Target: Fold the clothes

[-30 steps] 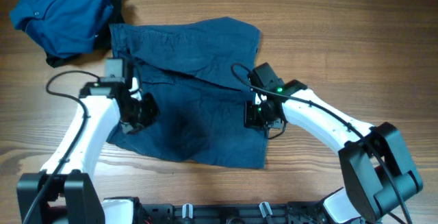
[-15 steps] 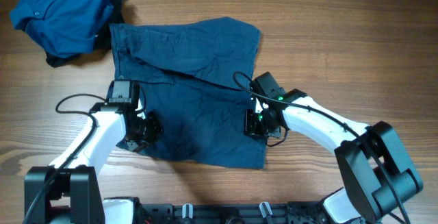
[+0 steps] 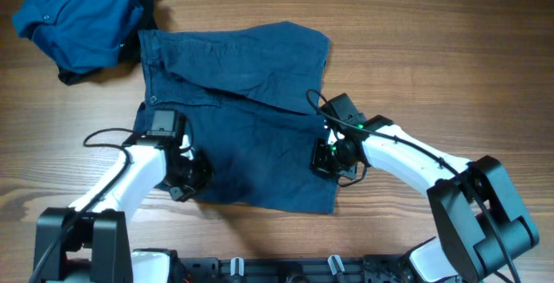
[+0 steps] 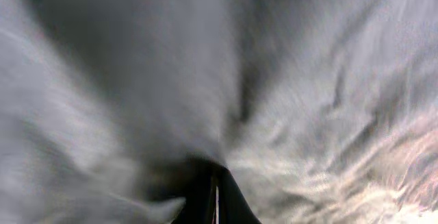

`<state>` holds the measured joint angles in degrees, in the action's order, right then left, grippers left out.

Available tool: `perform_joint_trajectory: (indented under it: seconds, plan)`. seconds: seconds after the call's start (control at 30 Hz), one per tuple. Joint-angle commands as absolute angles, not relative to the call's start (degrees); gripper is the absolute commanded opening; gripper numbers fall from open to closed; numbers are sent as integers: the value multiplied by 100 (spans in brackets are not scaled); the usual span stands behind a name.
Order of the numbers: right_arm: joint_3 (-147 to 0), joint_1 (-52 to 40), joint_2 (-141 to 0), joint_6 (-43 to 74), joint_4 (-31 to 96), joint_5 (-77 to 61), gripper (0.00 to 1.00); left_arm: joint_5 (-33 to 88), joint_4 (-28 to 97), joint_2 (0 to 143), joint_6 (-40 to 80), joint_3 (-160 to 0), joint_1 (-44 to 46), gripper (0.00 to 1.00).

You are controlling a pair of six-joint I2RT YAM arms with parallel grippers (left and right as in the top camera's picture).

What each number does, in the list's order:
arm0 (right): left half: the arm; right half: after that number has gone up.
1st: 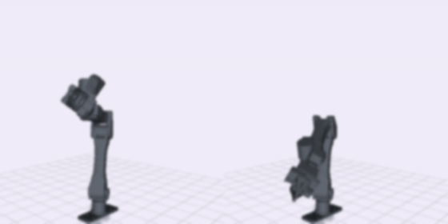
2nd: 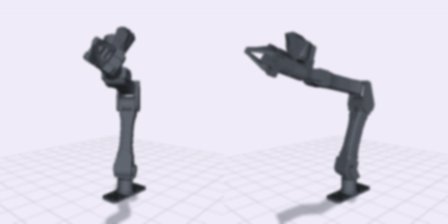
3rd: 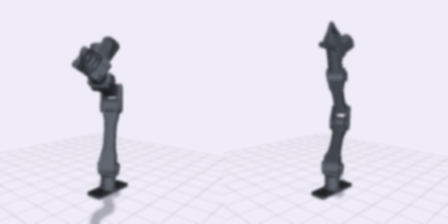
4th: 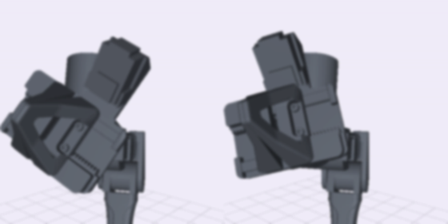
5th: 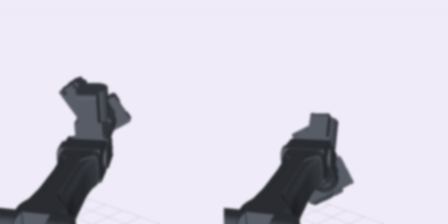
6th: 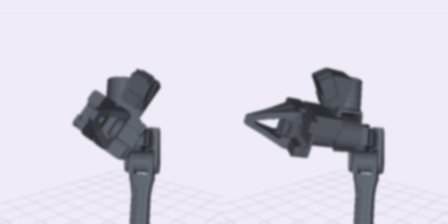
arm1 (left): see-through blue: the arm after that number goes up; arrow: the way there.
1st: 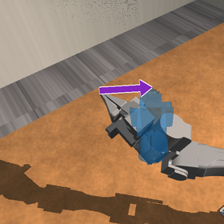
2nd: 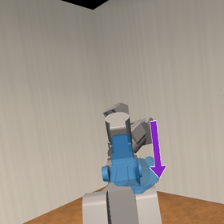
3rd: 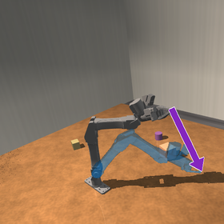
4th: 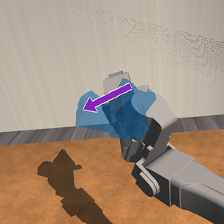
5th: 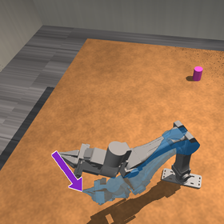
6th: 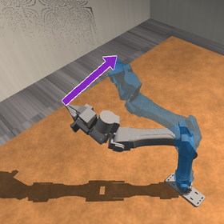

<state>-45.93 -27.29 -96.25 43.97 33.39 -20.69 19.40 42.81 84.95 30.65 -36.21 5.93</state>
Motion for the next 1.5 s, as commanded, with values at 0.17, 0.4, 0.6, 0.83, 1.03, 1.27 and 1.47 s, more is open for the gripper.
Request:
perform_joint_trajectory:
  seconds: [0.17,0.4,0.6,0.83,1.03,1.27,1.47]
  plan:
    - [-4316,-2049,-9806,4495,3677,-1411,4,2078,4112,8519,4110,-3557,2047,4]
    - [-4316,-1466,-9806,4239,3800,-1328,4,2082,3774,8519,5144,-3557,3378,4]
    - [-4316,-993,-9804,4073,4023,-1074,4,2147,3343,8519,5865,-3557,4416,4]
    - [-4318,-633,-9754,4132,4237,-762,4,2134,2709,8517,6051,-3559,5116,4]
    - [-4318,-386,-9373,4394,4506,-364,4,2099,2698,8514,6047,-3564,5166,4]
    - [-4351,-211,-8462,4512,4995,-167,4,1883,2783,8357,6049,-3573,5321,4]
    - [-4703,-217,-7196,4082,5356,-270,4,777,3555,7505,6010,-3988,5454,4]
